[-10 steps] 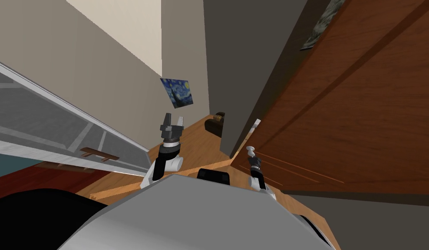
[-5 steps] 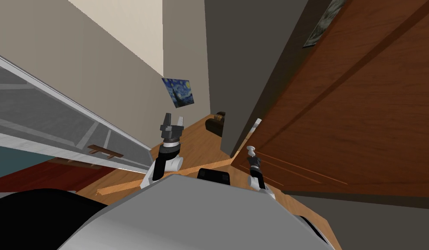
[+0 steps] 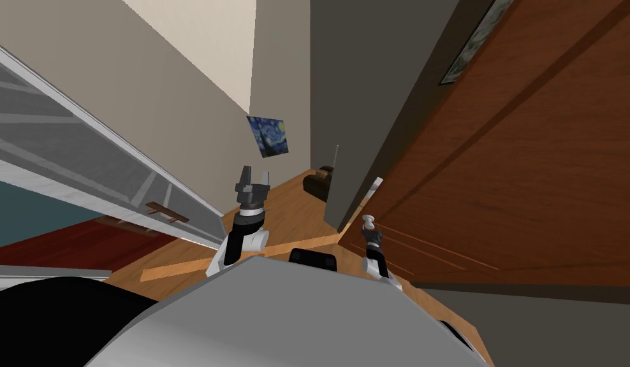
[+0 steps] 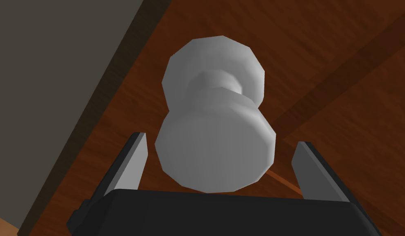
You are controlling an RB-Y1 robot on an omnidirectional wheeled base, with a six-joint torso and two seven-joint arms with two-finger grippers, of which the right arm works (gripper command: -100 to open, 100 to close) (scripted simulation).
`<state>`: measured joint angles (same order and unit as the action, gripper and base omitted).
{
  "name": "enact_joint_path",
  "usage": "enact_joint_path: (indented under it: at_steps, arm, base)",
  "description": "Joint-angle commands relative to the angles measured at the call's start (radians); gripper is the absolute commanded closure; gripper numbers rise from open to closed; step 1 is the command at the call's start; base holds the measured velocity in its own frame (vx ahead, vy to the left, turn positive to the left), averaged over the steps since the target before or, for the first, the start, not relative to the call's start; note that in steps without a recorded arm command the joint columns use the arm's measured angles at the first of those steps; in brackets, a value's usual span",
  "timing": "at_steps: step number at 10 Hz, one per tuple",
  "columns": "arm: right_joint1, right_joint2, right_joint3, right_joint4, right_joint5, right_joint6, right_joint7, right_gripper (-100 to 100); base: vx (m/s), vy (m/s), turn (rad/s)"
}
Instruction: Pull the door open
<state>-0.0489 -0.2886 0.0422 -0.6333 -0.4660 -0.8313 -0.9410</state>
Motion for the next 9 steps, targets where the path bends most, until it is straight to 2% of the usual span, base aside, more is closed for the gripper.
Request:
enact_joint_path:
  at_steps: [1, 4, 9]
  arm:
    - [-0.013, 0.008, 0.009, 0.015, -0.011, -0.009, -0.037, -100]
    - [-0.013, 0.025, 0.022, -0.006, -0.040, -0.004, -0.105, -100]
    - [-0.012, 0.055, 0.046, -0.044, -0.093, 0.003, -0.232, -100]
  base:
    - [-0.108, 0.030, 0.016]
    - [-0.107, 0.016, 0.015]
    - [-0.095, -0.018, 0.016]
